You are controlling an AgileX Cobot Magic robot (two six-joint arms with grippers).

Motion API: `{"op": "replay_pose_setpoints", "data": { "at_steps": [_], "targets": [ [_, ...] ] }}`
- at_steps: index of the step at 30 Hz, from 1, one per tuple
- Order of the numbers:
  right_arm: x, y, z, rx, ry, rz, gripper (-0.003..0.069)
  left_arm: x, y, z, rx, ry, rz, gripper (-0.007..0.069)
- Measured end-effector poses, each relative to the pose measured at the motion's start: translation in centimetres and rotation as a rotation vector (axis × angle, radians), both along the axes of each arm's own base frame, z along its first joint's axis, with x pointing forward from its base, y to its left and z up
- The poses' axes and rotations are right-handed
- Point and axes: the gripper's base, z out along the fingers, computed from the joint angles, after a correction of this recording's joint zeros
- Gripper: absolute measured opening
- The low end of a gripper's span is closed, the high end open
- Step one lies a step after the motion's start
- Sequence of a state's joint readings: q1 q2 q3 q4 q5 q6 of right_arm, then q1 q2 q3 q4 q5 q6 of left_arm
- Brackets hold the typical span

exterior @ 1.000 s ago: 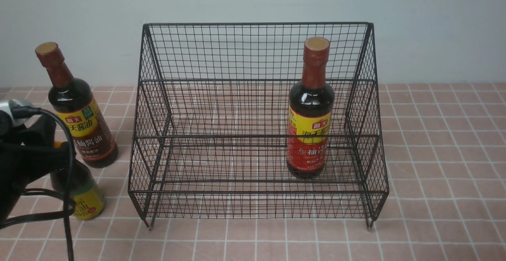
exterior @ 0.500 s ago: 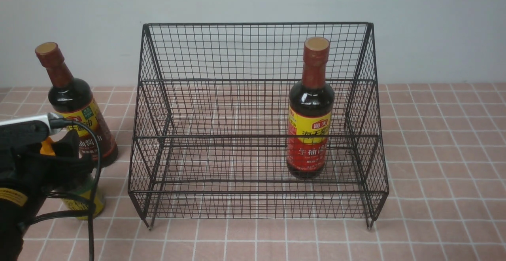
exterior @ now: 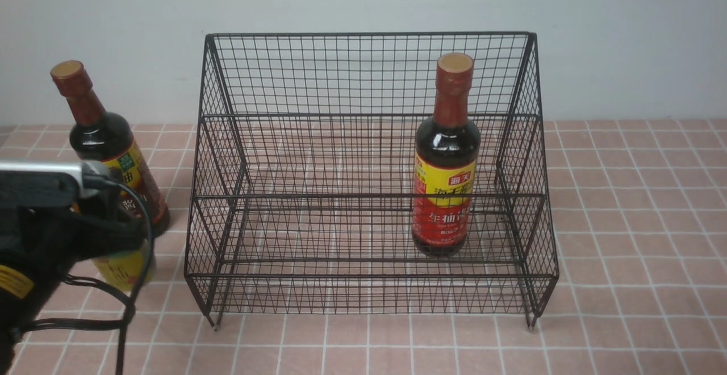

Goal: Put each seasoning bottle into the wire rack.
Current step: Use the left arm to put the condiment bottle back on the shelf

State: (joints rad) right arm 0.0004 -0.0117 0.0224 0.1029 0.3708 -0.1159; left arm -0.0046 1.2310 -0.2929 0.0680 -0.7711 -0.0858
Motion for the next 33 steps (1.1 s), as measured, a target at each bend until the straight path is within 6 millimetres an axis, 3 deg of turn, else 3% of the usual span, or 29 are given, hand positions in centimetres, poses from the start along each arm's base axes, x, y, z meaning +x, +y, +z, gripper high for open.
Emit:
{"op": "replay_pose_setpoints", "data": {
  "at_steps": [12,17,23,27,33],
  "targets": [
    [0.0,0.0,0.0,0.0,0.0,0.0,-0.0015,-3.8,0.0,9.4,0.014,-0.116,0.006,0.0269],
    [0.0,0.0,0.0,0.0,0.0,0.0,-0.0015,-4.9,-1.6,11.5,0.008,-0.172,-0.104,0.0269],
    [0.0,0.0,0.0,0.0,0.0,0.0,-0.0015,-4.1,-4.8,10.4,0.007,-0.104,-0.293,0.0269],
    [0.0,0.0,0.0,0.0,0.0,0.0,-0.0015,-2.6,-7.4,8.8,-0.007,-0.068,-0.421,0.0269],
    [0.0,0.0,0.0,0.0,0.0,0.0,-0.0015,-0.6,-9.7,6.6,-0.03,-0.039,-0.512,0.0269]
  ]
}}
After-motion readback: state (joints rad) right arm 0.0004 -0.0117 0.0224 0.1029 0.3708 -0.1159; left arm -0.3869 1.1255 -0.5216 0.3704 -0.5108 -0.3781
